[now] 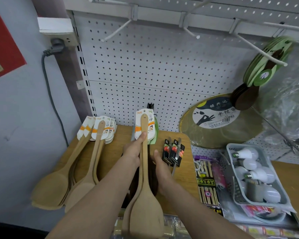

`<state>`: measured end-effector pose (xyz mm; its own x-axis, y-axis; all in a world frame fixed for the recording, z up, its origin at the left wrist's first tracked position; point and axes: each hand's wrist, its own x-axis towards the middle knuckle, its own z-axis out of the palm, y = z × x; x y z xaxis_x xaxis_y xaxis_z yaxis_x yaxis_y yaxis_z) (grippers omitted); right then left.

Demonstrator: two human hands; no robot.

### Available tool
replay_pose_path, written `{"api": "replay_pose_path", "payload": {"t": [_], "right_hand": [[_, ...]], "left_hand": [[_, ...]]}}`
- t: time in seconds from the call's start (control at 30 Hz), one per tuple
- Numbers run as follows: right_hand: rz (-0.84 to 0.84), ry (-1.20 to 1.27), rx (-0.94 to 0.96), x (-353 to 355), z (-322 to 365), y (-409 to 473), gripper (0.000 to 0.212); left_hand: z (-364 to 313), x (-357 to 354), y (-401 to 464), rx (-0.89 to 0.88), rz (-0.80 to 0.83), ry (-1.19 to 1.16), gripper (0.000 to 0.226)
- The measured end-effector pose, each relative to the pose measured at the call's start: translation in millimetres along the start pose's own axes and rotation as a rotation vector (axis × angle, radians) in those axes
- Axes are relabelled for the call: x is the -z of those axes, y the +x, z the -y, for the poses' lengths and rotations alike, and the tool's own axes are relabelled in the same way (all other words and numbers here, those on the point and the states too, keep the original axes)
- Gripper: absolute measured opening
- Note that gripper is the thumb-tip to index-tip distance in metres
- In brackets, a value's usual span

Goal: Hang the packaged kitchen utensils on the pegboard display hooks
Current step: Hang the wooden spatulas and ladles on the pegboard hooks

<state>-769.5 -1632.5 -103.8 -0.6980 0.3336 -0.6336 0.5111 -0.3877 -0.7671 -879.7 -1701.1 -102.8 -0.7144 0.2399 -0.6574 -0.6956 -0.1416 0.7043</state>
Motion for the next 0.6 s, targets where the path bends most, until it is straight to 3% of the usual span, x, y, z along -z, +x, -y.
{"api": "replay_pose_path", "payload": {"t": [0.13, 0.3, 0.47, 0.6], "right_hand": [[0.051, -0.021, 0.001, -11, 12, -3, 0.051], [0.062, -0.006, 0.077, -31, 16, -5, 0.049], [0.077, -0.008, 0.112, -54, 16, -2, 0.044], [0.084, -0.008, 0.146, -75, 19, -1, 0.040]], "left_hand": [[-17, 5, -1, -0.008, 0.004, -0.023, 0.067], [-36, 17, -10, -0.042, 0.003, -0.017, 0.040], [-51, 39, -7, -0.091, -0.052, -0.066, 0.049], [-65, 56, -8, -0.114, -0.051, -0.095, 0.038]]}}
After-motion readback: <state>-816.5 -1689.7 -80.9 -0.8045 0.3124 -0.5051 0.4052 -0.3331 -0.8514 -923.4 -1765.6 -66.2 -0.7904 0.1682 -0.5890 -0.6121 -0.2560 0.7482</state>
